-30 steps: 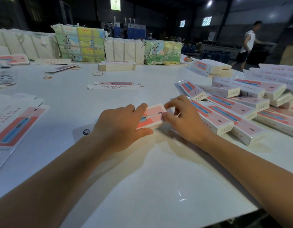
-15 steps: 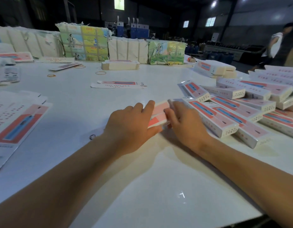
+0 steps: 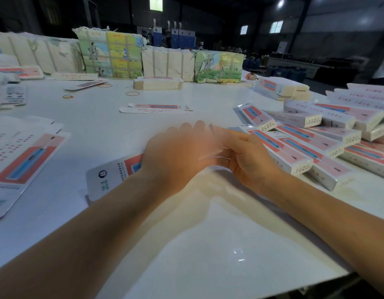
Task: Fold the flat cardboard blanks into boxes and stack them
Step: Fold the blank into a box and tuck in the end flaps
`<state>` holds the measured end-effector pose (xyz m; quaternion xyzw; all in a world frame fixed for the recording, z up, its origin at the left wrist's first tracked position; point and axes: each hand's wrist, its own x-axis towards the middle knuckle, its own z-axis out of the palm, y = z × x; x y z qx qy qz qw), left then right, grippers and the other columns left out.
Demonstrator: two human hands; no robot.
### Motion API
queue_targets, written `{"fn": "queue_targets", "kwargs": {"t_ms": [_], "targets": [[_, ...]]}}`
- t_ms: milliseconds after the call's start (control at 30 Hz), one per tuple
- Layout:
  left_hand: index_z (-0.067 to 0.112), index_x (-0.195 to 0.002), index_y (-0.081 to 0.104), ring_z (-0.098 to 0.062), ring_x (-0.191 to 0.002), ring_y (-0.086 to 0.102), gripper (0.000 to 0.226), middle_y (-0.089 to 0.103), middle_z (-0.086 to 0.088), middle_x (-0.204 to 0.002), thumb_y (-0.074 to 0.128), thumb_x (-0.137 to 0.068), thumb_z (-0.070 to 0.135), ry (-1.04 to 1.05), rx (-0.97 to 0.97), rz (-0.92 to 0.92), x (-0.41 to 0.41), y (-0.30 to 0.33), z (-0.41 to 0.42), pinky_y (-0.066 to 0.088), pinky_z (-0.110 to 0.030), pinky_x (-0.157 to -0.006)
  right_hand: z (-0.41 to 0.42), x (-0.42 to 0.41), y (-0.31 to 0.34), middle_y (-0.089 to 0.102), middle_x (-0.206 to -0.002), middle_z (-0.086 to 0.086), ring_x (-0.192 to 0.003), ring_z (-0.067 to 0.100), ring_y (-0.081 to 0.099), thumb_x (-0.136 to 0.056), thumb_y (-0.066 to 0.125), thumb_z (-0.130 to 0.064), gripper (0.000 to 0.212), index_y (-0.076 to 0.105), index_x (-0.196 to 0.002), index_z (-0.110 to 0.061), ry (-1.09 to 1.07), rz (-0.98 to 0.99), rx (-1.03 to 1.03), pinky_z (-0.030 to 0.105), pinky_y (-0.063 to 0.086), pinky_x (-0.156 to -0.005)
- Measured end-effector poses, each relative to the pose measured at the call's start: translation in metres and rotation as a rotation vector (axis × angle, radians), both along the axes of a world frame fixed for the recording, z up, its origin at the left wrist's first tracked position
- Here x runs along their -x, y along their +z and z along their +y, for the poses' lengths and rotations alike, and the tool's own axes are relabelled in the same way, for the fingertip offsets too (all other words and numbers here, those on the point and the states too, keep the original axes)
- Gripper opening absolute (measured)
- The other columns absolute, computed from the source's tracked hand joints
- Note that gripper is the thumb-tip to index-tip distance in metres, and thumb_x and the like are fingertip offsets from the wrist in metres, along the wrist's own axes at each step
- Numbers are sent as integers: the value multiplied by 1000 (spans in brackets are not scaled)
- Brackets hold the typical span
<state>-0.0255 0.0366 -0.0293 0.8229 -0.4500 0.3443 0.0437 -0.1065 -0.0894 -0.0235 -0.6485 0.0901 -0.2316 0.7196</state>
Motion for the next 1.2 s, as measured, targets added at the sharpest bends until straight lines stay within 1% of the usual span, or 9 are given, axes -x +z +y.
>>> {"fn": "queue_targets", "kwargs": {"t_ms": [100,200,267,400,500,700,933,1067,1200], "targets": [[20,-140,11,-16,-101,52,76,48,1,-121,28,-87,71,0,13,-61,-1,0,1,30,-25,-64,0,0,-1,74,-85,10,-77,22,70,-93,55,-15,18,72,-92,-10,-22,-59,8,32,58,-65],[19,-141,15,-16,-98,53,74,49,1,-116,25,-89,70,-10,11,-121,0,-3,3,28,-26,-62,0,1,-2,72,-83,9,-77,20,69,-91,56,-7,18,74,-91,-11,-24,-74,116,33,58,-68],[19,-141,15,-16,-97,53,73,49,1,-117,26,-89,69,-28,-4,-116,1,-4,3,27,-26,-62,-1,2,-2,72,-78,6,-74,17,68,-92,53,-1,25,74,-88,-13,-45,-83,195,31,58,-66],[20,-142,14,-17,-101,52,75,49,0,-121,30,-87,67,-65,45,-66,0,-1,5,35,-23,-66,-2,5,0,74,-79,5,-74,18,71,-93,47,0,36,76,-79,-15,-33,-126,176,28,56,-63],[19,-143,14,-17,-101,52,75,49,-1,-123,29,-88,67,-64,40,-90,0,-2,8,36,-24,-68,0,5,0,75,-81,2,-77,16,71,-94,47,0,41,77,-79,-23,9,-98,176,27,57,-65],[21,-143,8,-21,-106,51,76,46,1,-127,32,-88,68,-22,-29,-115,2,-5,5,26,-25,-69,-4,3,2,74,-78,9,-74,23,71,-91,48,4,37,76,-80,-17,-21,2,83,30,57,-61],[19,-146,15,-21,-102,54,77,50,-1,-123,34,-88,66,-30,-1,-142,5,-6,6,34,-24,-70,-5,6,-1,75,-82,4,-79,21,72,-92,47,4,39,75,-83,-21,-55,-2,243,31,59,-67],[14,-141,36,-21,-88,61,76,61,-6,-110,45,-84,64,-8,4,-143,8,-3,7,46,-28,-65,0,11,1,75,-84,-1,-82,17,71,-92,41,4,45,74,-85,-25,-78,-22,397,29,59,-72],[13,-126,57,-17,-67,62,73,66,-3,-86,56,-76,67,23,18,-224,10,-2,5,45,-24,-53,7,14,2,72,-79,7,-79,21,69,-91,41,0,30,70,-90,-3,-156,-18,563,37,59,-79]]}}
